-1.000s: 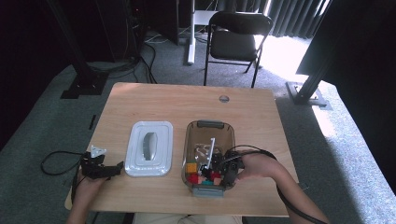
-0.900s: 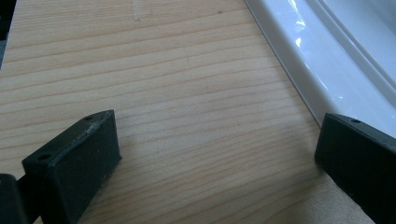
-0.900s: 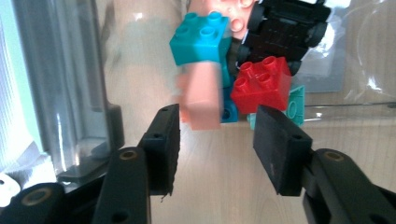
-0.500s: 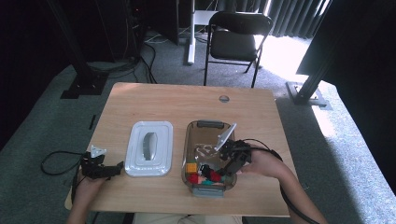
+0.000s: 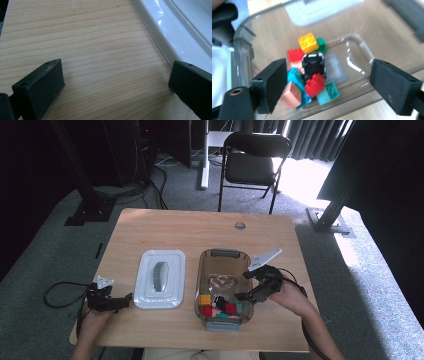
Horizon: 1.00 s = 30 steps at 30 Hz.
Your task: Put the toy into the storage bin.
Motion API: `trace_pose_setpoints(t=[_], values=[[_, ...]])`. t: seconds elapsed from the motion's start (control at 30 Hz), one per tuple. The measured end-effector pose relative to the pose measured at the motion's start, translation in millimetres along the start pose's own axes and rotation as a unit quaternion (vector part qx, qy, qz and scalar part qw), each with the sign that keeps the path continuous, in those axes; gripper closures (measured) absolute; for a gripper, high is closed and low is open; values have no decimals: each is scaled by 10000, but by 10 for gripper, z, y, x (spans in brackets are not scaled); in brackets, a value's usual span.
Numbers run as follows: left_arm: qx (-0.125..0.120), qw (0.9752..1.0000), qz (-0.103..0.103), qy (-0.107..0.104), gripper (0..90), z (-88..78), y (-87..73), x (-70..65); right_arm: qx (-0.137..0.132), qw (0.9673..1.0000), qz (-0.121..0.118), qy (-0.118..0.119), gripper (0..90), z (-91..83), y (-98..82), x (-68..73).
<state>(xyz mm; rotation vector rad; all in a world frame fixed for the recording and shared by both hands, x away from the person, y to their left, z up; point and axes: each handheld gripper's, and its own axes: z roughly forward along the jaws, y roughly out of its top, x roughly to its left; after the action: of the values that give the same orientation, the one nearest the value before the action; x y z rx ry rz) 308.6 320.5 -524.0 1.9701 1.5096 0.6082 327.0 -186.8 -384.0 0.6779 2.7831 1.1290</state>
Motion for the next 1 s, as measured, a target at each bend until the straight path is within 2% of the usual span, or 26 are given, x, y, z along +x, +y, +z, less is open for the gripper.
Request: trace_pose_setpoints(t=[0.03, 0.07, 0.1, 0.13, 0.17, 0.2, 0.23, 0.37, 0.47, 0.6, 0.63, 0.73, 0.9, 1.0], values=[[3, 10000, 2, 0, 5, 0, 0, 0, -167, 9998, -4, -57, 134, -37, -18, -8], [3, 10000, 2, 0, 5, 0, 0, 0, -167, 9998, -4, -57, 134, -37, -18, -8], [3, 10000, 2, 0, 5, 0, 0, 0, -288, 9995, -44, -139, 134, -59, -31, -13], [-1, 10000, -1, -1, 5, 0, 0, 0, -647, 9968, -9, -479, 135, -137, -74, -36], [-1, 10000, -1, -1, 5, 0, 0, 0, -647, 9968, -9, -479, 135, -137, -74, -36], [1, 10000, 1, 0, 5, 0, 0, 0, -901, 9938, 80, -647, 136, -205, -119, -62], [0, 10000, 1, 1, 5, 0, 0, 0, -1038, 9911, 114, -824, 137, -235, -147, -72], [-1, 10000, -1, -1, 5, 0, 0, 1, -1310, 9824, 128, -1322, 137, -300, -271, -122], [-2, 10000, -5, -2, 5, 0, 0, 0, -1398, 9788, 163, -1485, 137, -318, -374, -162], [0, 10000, 0, 0, 5, 0, 0, 1, -1363, 9782, 249, -1545, 136, -304, -467, -194], [-3, 10000, -2, 0, 5, 0, 0, 0, -1278, 9788, 259, -1578, 136, -277, -521, -204], [1, 10000, 0, 0, 5, 0, 0, 0, -1235, 9786, 283, -1622, 136, -264, -546, -212], [-1, 10000, 0, -1, 5, 0, 0, 0, -1340, 9746, 556, -1709, 136, -229, -718, -266], [-3, 10000, 0, 0, 5, 0, 0, 0, -1276, 9735, 677, -1774, 136, -205, -807, -294]])
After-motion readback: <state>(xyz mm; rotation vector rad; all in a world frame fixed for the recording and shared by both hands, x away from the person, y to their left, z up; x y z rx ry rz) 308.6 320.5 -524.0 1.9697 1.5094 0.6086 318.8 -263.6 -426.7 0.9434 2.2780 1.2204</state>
